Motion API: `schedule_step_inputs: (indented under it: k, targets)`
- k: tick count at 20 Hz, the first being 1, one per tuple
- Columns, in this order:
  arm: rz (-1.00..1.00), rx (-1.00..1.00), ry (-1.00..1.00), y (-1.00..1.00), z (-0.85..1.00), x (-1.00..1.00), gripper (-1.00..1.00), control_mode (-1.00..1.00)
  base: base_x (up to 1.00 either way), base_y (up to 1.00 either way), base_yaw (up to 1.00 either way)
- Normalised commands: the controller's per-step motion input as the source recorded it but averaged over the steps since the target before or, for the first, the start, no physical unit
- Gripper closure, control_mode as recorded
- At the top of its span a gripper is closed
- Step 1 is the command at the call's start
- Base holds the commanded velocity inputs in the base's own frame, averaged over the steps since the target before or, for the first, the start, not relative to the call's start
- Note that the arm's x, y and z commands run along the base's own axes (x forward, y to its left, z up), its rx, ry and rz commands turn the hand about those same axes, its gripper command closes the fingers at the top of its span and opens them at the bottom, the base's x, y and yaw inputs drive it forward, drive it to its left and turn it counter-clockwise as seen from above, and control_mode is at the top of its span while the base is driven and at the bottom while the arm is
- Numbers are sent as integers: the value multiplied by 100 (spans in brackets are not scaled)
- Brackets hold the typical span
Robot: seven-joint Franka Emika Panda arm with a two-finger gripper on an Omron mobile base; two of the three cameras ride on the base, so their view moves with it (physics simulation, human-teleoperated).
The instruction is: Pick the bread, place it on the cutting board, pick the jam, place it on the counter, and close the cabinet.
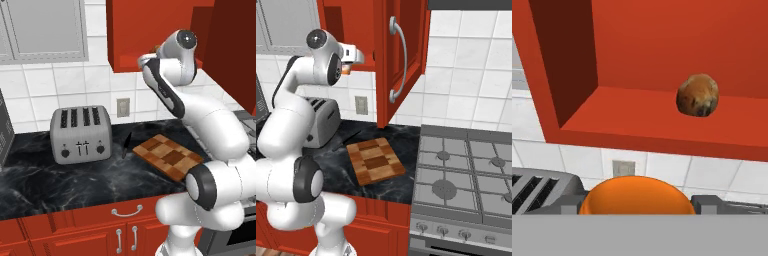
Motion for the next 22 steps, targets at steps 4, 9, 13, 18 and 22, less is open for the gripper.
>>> schedule_step_inputs:
  k: [4, 9, 13, 18, 22]
  targets:
    - [0, 0, 0, 0, -20, -41, 100, -100, 0, 0, 0]
    - [0, 0, 0, 0, -19, -34, 100, -100, 0, 0, 0]
    - [0, 0, 0, 1, -20, -37, 100, -100, 0, 0, 0]
    - [0, 0, 0, 3, -22, -34, 100, -100, 0, 0, 0]
    - [0, 0, 0, 10, -25, -23, 100, -100, 0, 0, 0]
